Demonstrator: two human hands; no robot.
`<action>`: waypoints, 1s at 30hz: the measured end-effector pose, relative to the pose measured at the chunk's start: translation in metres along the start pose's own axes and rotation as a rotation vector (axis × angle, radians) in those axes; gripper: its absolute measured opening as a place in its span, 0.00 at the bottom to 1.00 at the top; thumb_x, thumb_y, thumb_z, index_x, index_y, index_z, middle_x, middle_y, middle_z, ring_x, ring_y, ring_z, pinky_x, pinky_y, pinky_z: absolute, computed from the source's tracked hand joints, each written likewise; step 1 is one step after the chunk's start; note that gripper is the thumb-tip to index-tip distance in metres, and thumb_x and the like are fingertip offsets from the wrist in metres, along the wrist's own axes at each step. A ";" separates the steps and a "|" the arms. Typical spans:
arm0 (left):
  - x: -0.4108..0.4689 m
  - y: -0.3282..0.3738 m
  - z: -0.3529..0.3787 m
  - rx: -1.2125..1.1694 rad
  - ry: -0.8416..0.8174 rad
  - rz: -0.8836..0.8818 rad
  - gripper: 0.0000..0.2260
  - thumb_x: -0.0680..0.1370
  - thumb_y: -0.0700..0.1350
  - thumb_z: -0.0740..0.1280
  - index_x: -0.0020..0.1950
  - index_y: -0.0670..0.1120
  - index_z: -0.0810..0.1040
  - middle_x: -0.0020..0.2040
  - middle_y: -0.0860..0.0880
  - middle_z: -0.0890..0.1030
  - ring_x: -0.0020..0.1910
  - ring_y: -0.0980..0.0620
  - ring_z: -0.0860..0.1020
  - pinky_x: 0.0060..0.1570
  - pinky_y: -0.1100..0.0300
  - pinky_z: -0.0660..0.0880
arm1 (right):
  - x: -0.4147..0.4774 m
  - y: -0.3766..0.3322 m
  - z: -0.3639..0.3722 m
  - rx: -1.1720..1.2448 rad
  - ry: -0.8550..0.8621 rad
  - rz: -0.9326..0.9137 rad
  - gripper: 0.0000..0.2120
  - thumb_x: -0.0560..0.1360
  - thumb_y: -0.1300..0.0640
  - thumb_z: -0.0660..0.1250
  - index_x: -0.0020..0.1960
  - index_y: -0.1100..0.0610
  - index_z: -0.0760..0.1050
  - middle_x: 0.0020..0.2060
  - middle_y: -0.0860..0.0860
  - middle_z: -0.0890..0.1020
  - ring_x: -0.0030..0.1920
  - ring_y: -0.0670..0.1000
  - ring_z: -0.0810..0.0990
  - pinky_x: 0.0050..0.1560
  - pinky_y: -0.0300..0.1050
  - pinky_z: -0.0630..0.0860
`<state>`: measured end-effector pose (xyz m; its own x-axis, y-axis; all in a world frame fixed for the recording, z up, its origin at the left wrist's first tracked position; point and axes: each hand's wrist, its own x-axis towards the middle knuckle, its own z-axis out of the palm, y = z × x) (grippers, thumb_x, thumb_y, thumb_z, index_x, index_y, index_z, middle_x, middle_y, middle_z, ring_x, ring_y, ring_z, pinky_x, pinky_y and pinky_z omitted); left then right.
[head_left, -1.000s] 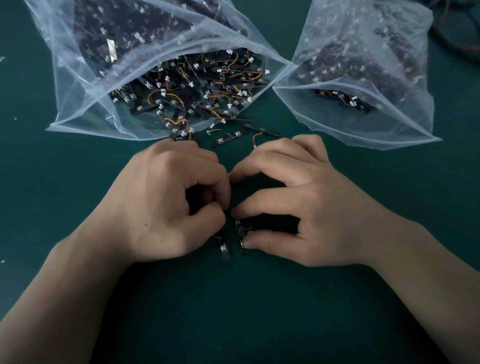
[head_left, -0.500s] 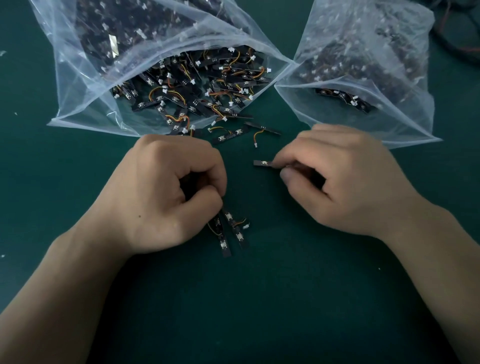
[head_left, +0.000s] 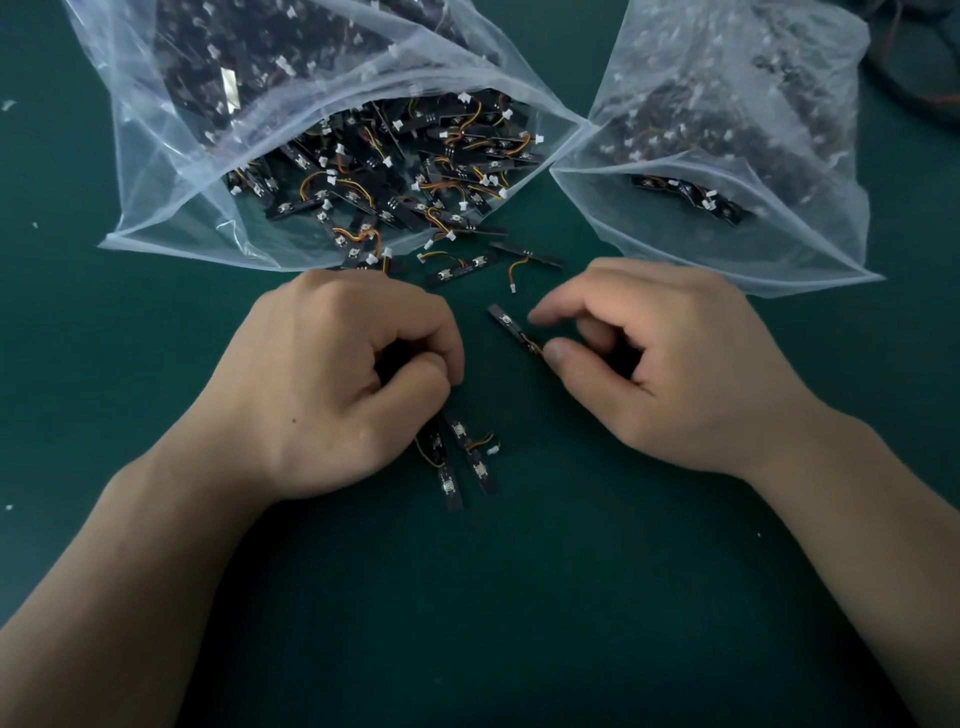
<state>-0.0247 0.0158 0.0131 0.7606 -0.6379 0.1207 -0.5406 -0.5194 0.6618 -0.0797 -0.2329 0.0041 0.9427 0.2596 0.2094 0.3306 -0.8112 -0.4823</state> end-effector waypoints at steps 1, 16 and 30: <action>0.000 0.000 0.000 0.004 -0.001 0.001 0.08 0.72 0.45 0.63 0.40 0.53 0.82 0.37 0.58 0.81 0.42 0.53 0.79 0.43 0.50 0.77 | 0.000 0.000 0.001 0.003 -0.011 -0.002 0.06 0.79 0.52 0.68 0.52 0.50 0.83 0.37 0.41 0.73 0.37 0.46 0.74 0.36 0.52 0.74; -0.001 0.001 0.001 0.022 0.002 -0.010 0.08 0.71 0.46 0.63 0.41 0.53 0.83 0.38 0.57 0.82 0.42 0.53 0.79 0.44 0.48 0.77 | -0.001 -0.001 0.000 0.025 -0.093 -0.045 0.15 0.82 0.54 0.66 0.65 0.45 0.82 0.45 0.39 0.77 0.43 0.41 0.75 0.41 0.47 0.74; -0.001 0.001 0.002 0.033 0.005 -0.006 0.08 0.71 0.44 0.65 0.41 0.54 0.83 0.38 0.57 0.82 0.43 0.52 0.79 0.43 0.48 0.77 | -0.003 -0.003 -0.004 0.192 -0.206 -0.139 0.13 0.75 0.64 0.68 0.52 0.53 0.88 0.35 0.39 0.80 0.32 0.42 0.77 0.35 0.38 0.70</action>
<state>-0.0269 0.0151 0.0122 0.7656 -0.6319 0.1204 -0.5476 -0.5420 0.6375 -0.0833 -0.2329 0.0083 0.8709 0.4772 0.1174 0.4405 -0.6523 -0.6169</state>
